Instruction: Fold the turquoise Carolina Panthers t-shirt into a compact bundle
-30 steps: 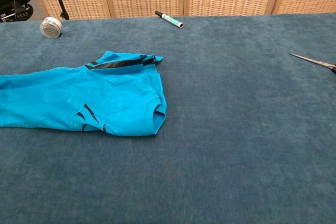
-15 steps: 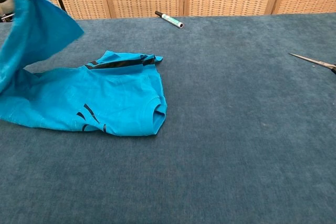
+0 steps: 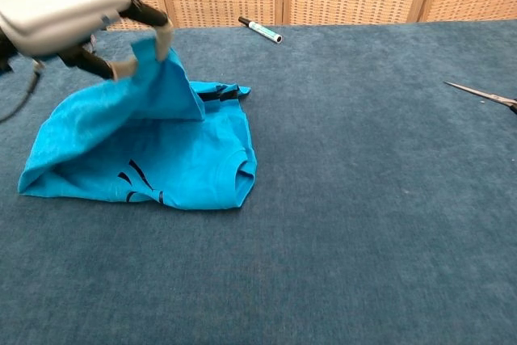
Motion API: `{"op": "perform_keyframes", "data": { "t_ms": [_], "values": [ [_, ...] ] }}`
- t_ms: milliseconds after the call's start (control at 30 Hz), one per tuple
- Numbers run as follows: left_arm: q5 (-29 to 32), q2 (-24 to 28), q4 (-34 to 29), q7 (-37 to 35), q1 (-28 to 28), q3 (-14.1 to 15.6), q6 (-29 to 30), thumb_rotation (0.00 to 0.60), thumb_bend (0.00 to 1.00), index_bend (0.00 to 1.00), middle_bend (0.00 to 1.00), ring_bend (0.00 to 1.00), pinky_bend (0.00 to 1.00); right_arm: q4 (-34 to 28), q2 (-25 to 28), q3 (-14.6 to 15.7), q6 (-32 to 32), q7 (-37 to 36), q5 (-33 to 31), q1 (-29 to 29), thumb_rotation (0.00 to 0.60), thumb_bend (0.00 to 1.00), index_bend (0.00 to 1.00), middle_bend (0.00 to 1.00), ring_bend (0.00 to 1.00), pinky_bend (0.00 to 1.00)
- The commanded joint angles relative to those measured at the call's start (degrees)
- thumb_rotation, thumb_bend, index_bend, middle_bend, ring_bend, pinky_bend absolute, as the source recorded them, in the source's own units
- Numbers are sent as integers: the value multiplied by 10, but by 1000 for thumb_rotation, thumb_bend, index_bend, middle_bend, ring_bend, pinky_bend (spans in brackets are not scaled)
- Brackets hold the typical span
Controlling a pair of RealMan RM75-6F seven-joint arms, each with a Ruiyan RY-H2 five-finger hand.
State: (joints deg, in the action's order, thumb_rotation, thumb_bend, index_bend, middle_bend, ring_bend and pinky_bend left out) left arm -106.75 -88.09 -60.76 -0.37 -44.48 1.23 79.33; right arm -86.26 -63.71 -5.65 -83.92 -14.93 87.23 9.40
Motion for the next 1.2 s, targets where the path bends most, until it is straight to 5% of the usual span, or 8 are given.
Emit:
{"op": "perform_keyframes", "data": {
  "t_ms": [33,533,600,700,767,900,1200],
  "values": [
    [-12,-16,0,10,-5,11,-9,600,542,821,0,0,0,0,0,0,0,-1,0,0,600,0,29,0,0,22],
    [-44,-81,20,31,-3,54,-27,600,390,817,0,0,0,2,1,0,3,-4,0,0,600,0,29,0,0,22],
    [-45,-89,30,37,0,54,-23,600,352,702,0,0,0,2,1,1,2,-3,0,0,600,0,29,0,0,22],
    [-34,-97,30,42,6,52,-29,600,213,187,0,0,0,1,0,1,3,-1,1,0,600,0,29,0,0,22],
    [-28,-99,26,43,7,49,-32,600,124,15,0,0,0,0,0,2,3,0,2,0,600,0,29,0,0,22],
    [-19,-98,13,27,11,44,-25,600,27,0,0,0,0,-1,1,2,3,1,2,0,600,0,29,0,0,22],
    [46,-57,-57,-44,28,5,-7,600,68,0,0,0,0,0,1,3,4,1,3,0,600,0,29,0,0,22]
  ]
}}
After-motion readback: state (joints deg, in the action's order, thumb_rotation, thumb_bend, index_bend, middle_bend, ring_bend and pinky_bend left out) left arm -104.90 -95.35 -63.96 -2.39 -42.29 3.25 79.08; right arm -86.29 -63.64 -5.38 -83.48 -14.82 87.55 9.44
